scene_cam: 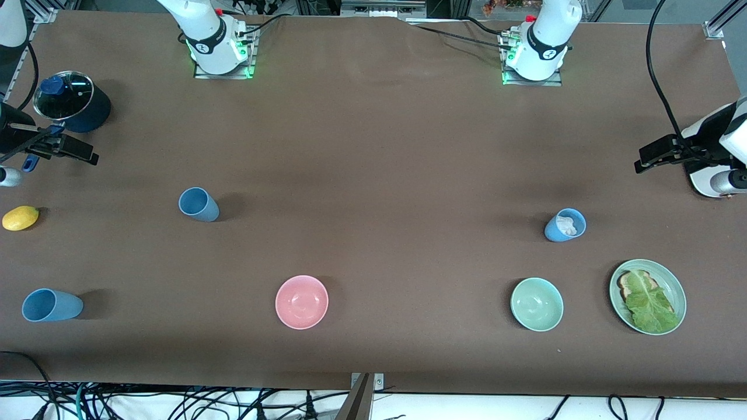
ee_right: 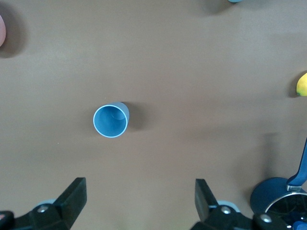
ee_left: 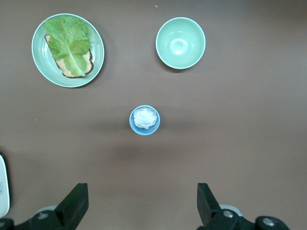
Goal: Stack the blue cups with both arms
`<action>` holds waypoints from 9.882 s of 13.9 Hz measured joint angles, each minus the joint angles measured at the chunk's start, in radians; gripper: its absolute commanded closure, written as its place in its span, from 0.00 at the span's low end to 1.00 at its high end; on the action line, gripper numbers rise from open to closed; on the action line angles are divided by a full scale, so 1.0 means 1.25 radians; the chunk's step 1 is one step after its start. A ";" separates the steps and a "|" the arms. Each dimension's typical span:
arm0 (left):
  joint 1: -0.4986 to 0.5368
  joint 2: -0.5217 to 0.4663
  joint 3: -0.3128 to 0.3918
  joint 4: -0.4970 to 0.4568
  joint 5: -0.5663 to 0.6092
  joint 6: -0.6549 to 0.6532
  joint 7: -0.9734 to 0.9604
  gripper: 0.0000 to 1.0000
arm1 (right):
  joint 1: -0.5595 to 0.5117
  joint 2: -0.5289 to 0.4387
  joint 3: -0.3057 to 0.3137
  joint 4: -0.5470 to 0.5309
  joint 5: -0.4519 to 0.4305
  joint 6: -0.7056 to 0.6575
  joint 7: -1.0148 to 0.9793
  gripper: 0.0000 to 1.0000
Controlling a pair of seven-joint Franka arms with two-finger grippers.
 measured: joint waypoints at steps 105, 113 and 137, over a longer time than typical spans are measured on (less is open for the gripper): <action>0.017 0.166 0.001 -0.491 -0.033 0.681 0.118 0.00 | 0.000 0.055 0.000 -0.010 0.001 -0.010 -0.012 0.00; 0.014 0.148 0.004 -0.562 -0.033 0.774 0.118 0.09 | 0.027 0.093 0.007 -0.200 0.003 0.236 -0.009 0.00; -0.079 0.105 -0.005 -0.549 -0.089 0.753 -0.012 1.00 | 0.027 0.174 0.048 -0.406 0.004 0.649 0.062 0.32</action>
